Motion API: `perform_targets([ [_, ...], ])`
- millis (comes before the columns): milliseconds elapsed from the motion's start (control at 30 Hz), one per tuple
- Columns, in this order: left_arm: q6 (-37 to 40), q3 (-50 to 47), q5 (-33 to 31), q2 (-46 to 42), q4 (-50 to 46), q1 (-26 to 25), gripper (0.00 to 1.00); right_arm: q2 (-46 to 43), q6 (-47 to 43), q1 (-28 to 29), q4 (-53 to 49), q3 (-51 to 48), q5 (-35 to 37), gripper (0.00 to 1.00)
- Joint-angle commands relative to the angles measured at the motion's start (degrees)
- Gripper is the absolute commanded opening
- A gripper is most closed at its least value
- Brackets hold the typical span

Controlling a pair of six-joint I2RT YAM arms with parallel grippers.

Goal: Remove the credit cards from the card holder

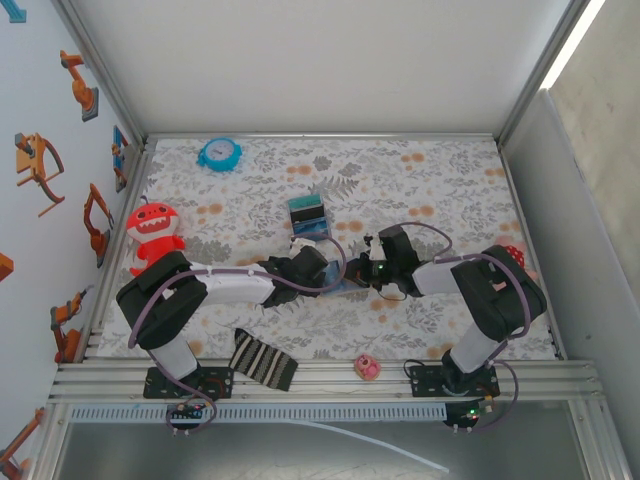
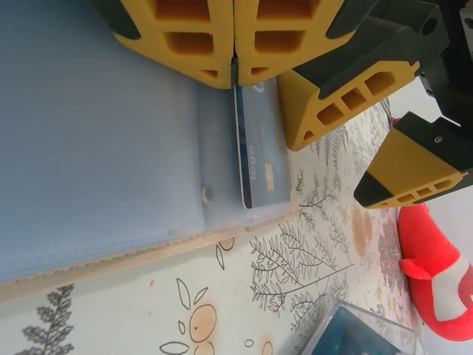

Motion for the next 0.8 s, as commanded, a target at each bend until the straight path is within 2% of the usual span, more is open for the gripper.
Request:
perform_targets([
  [0, 0.85, 0.68, -0.20, 1.28, -2.68, -0.37, 0.97, 0.18, 0.15, -0.70, 2.10, -1.09, -0.78, 0.01],
  [367, 0.75, 0.55, -1.05, 1.27, -3.09, -0.38, 0.97, 0.01, -1.73, -2.47, -0.02, -2.04, 0.84, 0.00],
  [767, 3.06, 1.26, -1.39, 0.35, -3.09, -0.44, 0.97, -6.40, -11.21, -2.80, -18.86, 2.22, 7.04, 0.00],
])
